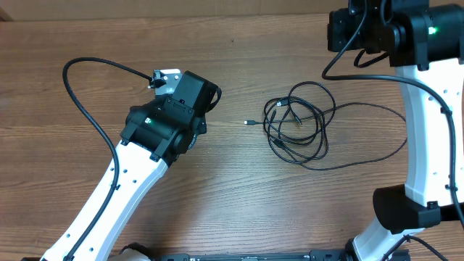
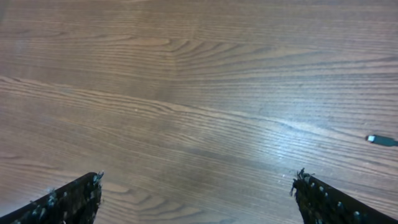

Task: Untangle cables

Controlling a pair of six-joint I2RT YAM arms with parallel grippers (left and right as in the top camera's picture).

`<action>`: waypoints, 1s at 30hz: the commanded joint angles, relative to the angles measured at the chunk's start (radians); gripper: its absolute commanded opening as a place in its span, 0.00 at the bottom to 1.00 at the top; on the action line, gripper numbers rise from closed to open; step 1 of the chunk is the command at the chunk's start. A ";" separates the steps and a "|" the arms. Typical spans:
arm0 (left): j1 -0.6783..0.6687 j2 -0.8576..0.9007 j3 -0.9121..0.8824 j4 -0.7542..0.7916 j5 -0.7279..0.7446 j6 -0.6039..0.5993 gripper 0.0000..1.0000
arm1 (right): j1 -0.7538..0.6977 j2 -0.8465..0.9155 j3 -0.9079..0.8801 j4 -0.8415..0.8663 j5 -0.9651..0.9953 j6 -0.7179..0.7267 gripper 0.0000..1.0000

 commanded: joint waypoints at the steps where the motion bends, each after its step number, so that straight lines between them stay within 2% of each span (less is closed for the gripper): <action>1: 0.006 -0.008 -0.001 0.014 0.020 0.015 1.00 | -0.004 0.005 -0.001 0.000 0.027 0.012 0.04; 2: 0.006 -0.008 -0.001 0.015 0.024 0.014 1.00 | -0.004 0.005 -0.001 -0.010 0.027 0.016 0.04; 3: 0.006 -0.008 -0.001 0.016 0.026 0.014 1.00 | -0.003 0.005 -0.001 -0.027 0.023 0.023 0.10; 8: 0.006 -0.008 -0.001 0.016 0.026 0.015 0.99 | -0.002 0.006 -0.054 -0.109 -0.027 0.023 0.55; 11: 0.006 -0.008 -0.001 0.016 0.026 0.015 1.00 | -0.002 0.006 -0.149 -0.094 -0.057 0.023 0.65; 15: 0.006 -0.008 -0.001 0.015 0.026 0.015 0.99 | -0.001 0.006 -0.319 -0.003 -0.064 0.063 0.68; 30: 0.006 -0.008 -0.001 0.014 0.023 0.016 0.99 | -0.001 0.006 -0.975 0.521 -0.116 0.172 0.72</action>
